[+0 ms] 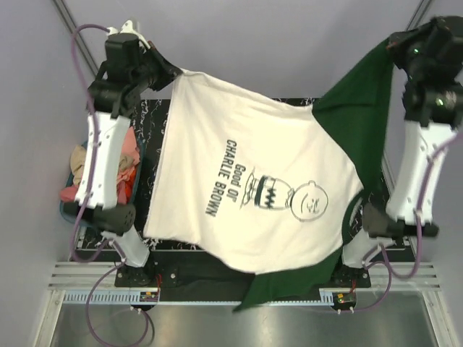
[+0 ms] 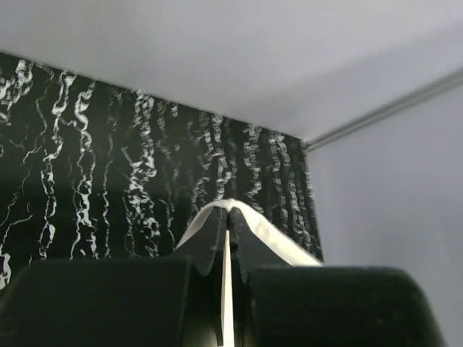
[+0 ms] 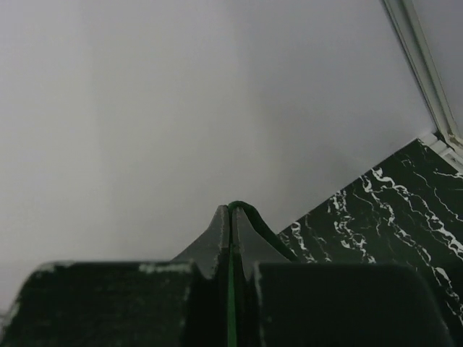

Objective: Fold and stack the t-shirts
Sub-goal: Flatten the tshirt out

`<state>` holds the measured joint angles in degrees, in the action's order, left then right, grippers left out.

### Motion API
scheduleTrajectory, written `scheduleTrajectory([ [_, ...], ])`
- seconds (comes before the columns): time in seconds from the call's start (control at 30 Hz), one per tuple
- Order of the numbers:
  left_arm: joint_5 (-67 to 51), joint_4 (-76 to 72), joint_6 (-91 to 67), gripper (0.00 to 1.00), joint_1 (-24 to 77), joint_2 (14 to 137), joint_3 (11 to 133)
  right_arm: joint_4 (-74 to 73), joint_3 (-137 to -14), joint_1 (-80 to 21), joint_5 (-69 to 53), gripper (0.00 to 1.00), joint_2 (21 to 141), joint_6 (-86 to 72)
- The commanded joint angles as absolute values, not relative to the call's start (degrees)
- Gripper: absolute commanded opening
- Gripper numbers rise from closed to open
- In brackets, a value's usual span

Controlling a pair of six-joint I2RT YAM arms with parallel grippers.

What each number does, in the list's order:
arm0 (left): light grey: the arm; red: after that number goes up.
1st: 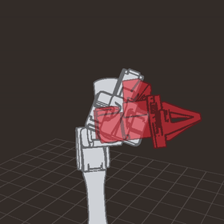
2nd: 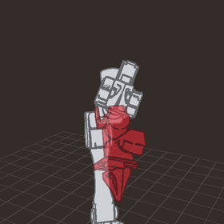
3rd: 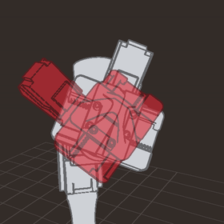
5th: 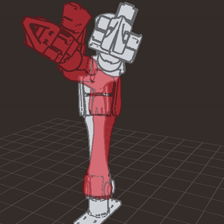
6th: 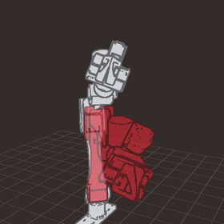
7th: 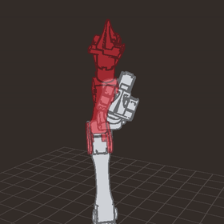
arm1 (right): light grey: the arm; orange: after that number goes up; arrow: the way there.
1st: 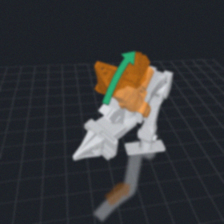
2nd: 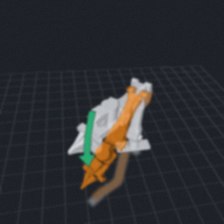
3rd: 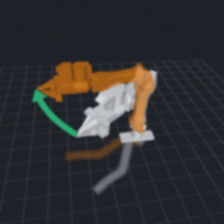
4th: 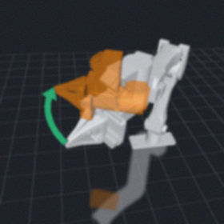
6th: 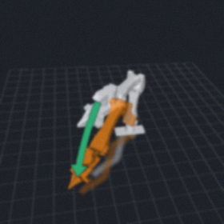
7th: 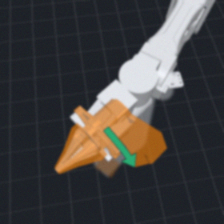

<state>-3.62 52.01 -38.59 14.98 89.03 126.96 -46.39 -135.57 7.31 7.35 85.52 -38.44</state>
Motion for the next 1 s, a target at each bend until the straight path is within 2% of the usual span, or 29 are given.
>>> scheduleTrajectory([
  [0.0,-11.5,47.2,-41.6,0.0,9.1,99.4,141.6,-44.4,-153.4,7.6,5.2,0.0,96.5,-33.1],
  [0.03,-13.5,46.1,-42.0,0.0,8.6,101.1,144.6,-44.2,-157.9,7.6,3.8,0.0,102.2,-32.2],
  [0.1,-17.4,44.9,-43.7,0.0,7.8,102.9,147.1,-42.2,-163.2,7.8,2.2,0.0,105.4,-30.3],
  [0.27,-22.2,32.9,-45.4,0.0,7.5,96.1,130.9,-40.1,-161.7,8.9,3.0,0.0,105.8,-31.4],
  [0.5,-24.3,34.4,-43.3,0.0,5.8,91.2,125.7,-39.8,-160.7,10.1,4.9,0.0,102.5,-27.3],
  [0.7,-26.7,37.0,-43.4,0.0,5.3,86.0,123.9,-39.7,-149.9,10.1,11.9,0.0,92.6,-24.3],
  [0.83,-28.8,36.5,-44.6,0.0,5.4,80.7,120.7,-39.6,-137.1,10.1,24.5,0.0,78.4,-28.9],
  [0.97,-31.5,34.8,-46.9,0.0,5.4,72.3,114.8,-39.5,-128.9,10.1,26.7,0.0,68.0,-32.3],
])
